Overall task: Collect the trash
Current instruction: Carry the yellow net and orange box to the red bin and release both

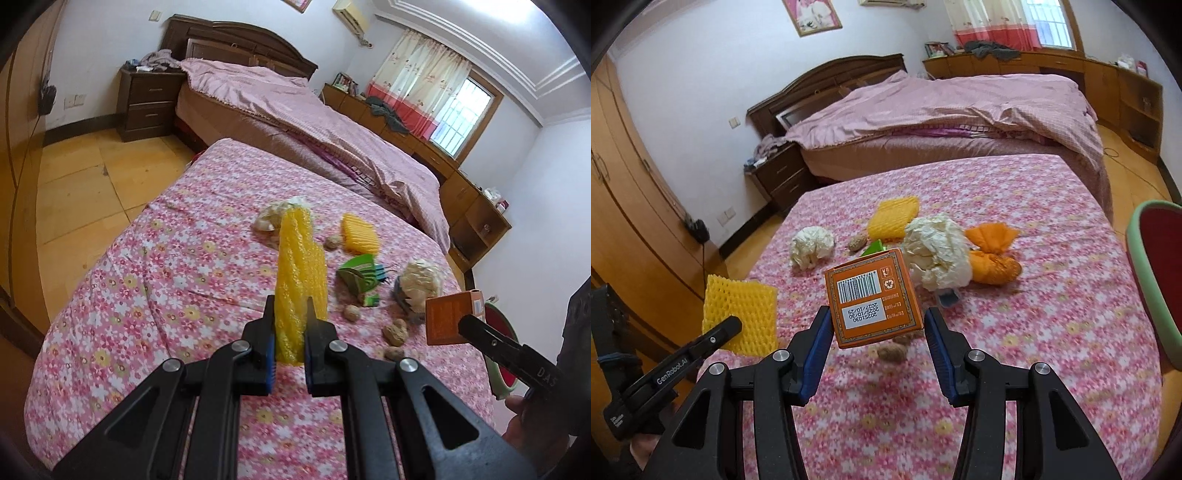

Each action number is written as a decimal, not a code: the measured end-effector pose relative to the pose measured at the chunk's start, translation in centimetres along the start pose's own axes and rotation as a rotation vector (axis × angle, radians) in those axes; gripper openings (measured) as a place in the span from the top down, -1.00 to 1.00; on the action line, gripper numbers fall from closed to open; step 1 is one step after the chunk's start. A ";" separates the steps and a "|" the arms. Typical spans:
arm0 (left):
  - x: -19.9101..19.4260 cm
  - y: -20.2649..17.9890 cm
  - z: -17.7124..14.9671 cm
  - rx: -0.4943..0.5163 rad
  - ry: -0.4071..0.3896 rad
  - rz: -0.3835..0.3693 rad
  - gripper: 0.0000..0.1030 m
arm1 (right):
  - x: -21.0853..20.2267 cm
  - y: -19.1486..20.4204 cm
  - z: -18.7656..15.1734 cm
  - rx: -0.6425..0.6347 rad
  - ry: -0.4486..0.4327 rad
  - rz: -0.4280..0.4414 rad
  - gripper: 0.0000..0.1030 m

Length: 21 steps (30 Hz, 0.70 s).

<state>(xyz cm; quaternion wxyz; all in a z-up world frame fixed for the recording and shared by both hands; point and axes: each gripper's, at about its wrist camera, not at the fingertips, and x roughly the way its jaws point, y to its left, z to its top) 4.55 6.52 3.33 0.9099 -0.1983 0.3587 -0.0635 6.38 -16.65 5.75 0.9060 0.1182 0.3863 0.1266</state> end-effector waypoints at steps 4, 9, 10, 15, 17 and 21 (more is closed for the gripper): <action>-1.1 -1.6 -0.2 0.031 -0.008 -0.012 0.80 | -1.7 -0.7 -0.6 0.021 -0.017 0.003 -0.01; -1.6 -3.7 -0.4 0.065 -0.009 -0.041 0.80 | -4.2 -2.1 -0.9 0.058 -0.046 -0.017 -0.01; -1.7 -4.0 -0.4 0.072 -0.010 -0.048 0.80 | -4.7 -2.4 -1.0 0.067 -0.051 -0.019 -0.01; -1.6 -6.5 -0.2 0.107 -0.007 -0.075 0.81 | -7.1 -4.2 -1.0 0.103 -0.094 -0.031 -0.01; -1.2 -7.6 0.0 0.127 0.005 -0.087 0.80 | -8.0 -5.2 -1.0 0.129 -0.106 -0.041 -0.01; 0.2 -9.9 -0.1 0.161 0.030 -0.102 0.81 | -9.9 -7.3 -1.0 0.163 -0.147 -0.061 -0.01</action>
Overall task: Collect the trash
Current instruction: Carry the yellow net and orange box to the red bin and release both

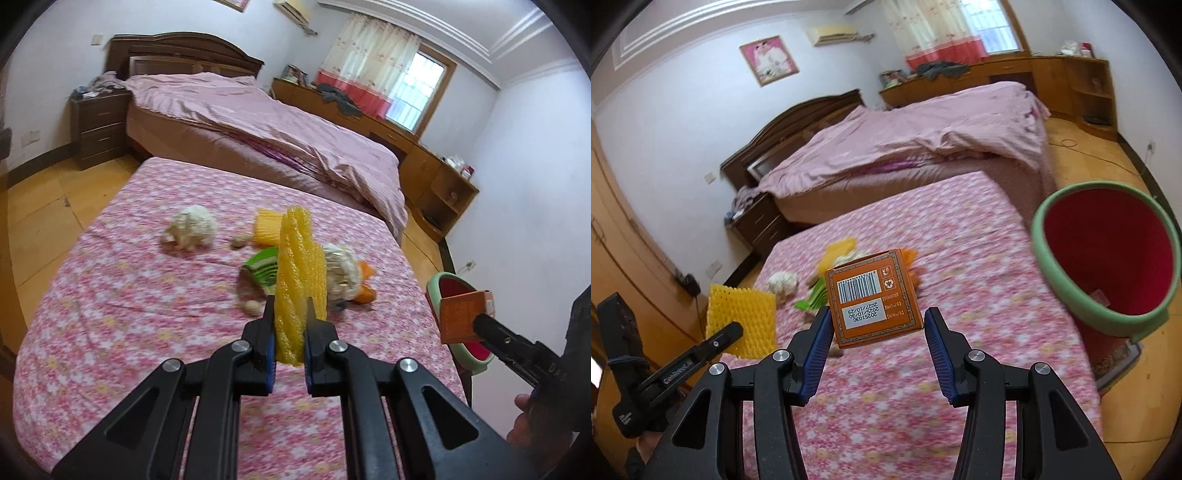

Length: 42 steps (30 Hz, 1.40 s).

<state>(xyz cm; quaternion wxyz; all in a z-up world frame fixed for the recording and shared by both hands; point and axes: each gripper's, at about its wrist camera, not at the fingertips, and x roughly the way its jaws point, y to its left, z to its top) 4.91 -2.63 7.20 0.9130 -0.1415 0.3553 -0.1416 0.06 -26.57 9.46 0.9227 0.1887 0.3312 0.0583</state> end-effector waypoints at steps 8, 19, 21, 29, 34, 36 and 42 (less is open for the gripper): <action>4.6 -5.2 1.1 0.081 0.074 -0.056 0.81 | -1.8 -4.8 1.4 0.054 -0.044 -0.053 -0.01; 10.9 -14.8 1.7 0.238 0.175 -0.141 0.81 | -3.3 -12.2 2.7 0.152 -0.120 -0.155 -0.01; 11.9 -16.8 1.5 0.267 0.193 -0.168 0.81 | -3.4 -13.2 2.6 0.166 -0.129 -0.175 -0.01; 15.2 -23.4 0.2 0.359 0.248 -0.244 0.81 | -3.9 -18.3 2.1 0.249 -0.162 -0.247 -0.01; 16.8 -25.5 0.0 0.379 0.267 -0.264 0.81 | -3.9 -20.9 2.5 0.275 -0.178 -0.295 -0.01; 17.6 -26.3 -0.2 0.385 0.272 -0.273 0.81 | -3.9 -21.7 2.7 0.279 -0.185 -0.310 -0.01; 20.0 -28.1 -1.1 0.411 0.297 -0.295 0.81 | -3.4 -24.0 3.2 0.303 -0.184 -0.352 -0.01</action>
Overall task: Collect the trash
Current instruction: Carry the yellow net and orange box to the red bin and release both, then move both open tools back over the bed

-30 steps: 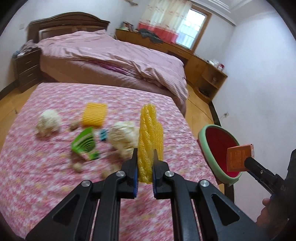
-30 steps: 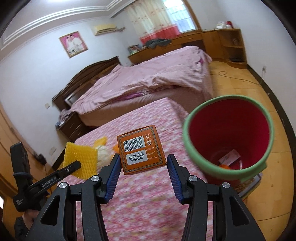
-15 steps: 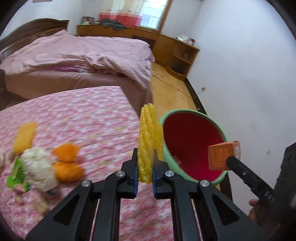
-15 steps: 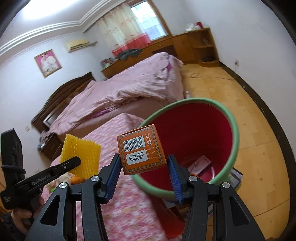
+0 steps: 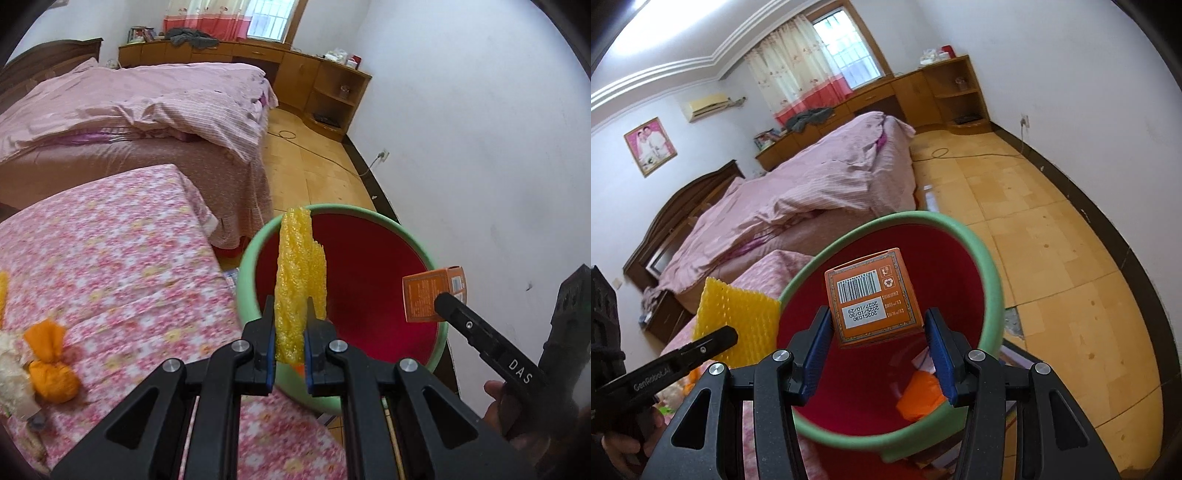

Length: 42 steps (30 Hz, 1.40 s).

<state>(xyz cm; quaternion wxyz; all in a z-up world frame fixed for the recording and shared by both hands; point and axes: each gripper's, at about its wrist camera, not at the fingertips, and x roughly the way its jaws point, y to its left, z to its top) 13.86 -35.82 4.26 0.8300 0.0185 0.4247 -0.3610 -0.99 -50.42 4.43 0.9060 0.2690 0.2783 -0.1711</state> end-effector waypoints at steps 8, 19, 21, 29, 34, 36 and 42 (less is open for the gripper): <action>1.9 -0.2 0.3 -0.014 0.019 0.004 0.51 | 1.4 -0.2 0.1 0.006 0.002 0.018 -0.04; 0.3 0.7 0.4 -0.047 -0.025 0.023 0.09 | 1.1 0.1 0.3 0.026 -0.019 0.022 -0.04; -0.2 0.7 0.2 -0.050 -0.027 0.020 0.08 | 1.0 0.2 0.2 0.027 -0.018 0.021 -0.04; -4.2 1.0 -0.9 -0.072 -0.054 0.047 0.08 | -0.7 1.5 -0.5 0.019 0.017 0.030 -0.04; -7.6 2.4 -1.9 -0.103 -0.085 0.096 0.08 | -1.9 2.8 -0.9 0.008 0.075 0.051 -0.05; -9.3 3.1 -2.3 -0.128 -0.102 0.114 0.08 | -2.7 3.4 -1.0 0.002 0.067 0.056 -0.05; -13.5 5.3 -3.8 -0.169 -0.148 0.155 0.08 | -4.6 5.7 -1.7 -0.027 0.052 0.087 -0.14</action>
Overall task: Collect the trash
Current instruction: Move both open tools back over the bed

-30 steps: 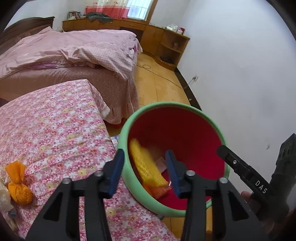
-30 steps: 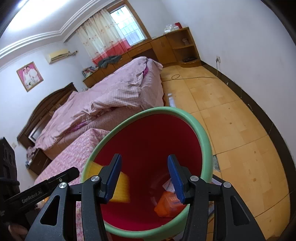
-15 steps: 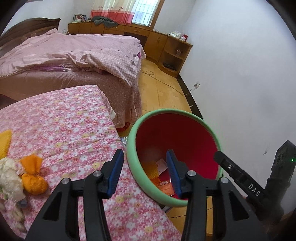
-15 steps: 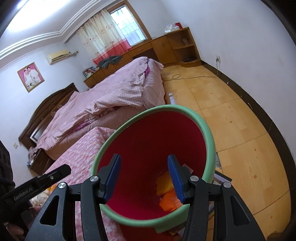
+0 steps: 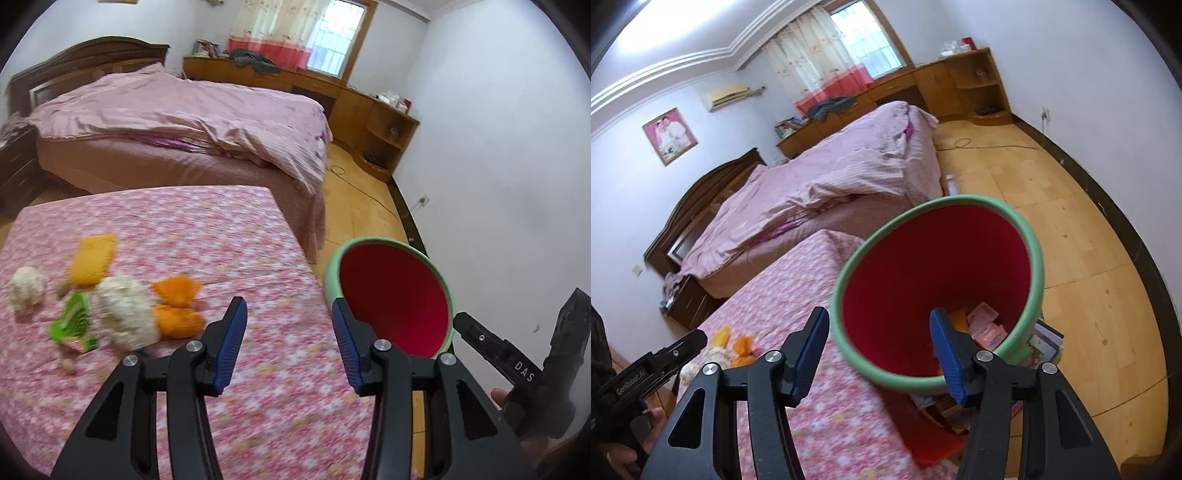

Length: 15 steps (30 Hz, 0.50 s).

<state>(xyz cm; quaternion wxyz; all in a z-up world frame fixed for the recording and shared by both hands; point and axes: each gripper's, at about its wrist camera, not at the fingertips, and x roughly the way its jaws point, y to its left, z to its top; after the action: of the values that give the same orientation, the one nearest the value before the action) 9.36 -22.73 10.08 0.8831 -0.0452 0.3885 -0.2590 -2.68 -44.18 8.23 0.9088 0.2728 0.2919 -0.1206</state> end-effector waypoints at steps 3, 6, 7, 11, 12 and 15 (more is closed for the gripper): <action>-1.6 1.6 -0.4 -0.022 -0.014 0.016 0.08 | -0.3 1.5 -0.6 -0.026 0.011 0.016 -0.14; -3.1 3.2 -0.8 -0.042 -0.025 0.042 0.08 | -0.4 2.9 -0.9 -0.051 0.020 0.035 -0.14; -3.6 3.7 -1.0 -0.050 -0.029 0.048 0.08 | -0.5 3.5 -1.0 -0.060 0.022 0.039 -0.14; -4.8 6.0 -1.6 -0.079 -0.037 0.072 0.08 | -0.6 5.5 -1.7 -0.093 0.027 0.055 -0.15; -5.1 6.5 -1.7 -0.086 -0.038 0.077 0.08 | -0.6 5.9 -1.9 -0.101 0.031 0.056 -0.15; -5.6 8.0 -1.9 -0.110 -0.042 0.087 0.08 | -0.4 7.1 -2.4 -0.115 0.043 0.060 -0.15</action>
<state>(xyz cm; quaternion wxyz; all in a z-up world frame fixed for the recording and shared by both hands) 8.19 -12.84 10.22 0.8977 -0.0819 0.3852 -0.1976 -1.42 -36.99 9.81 0.9196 0.2314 0.3095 -0.0705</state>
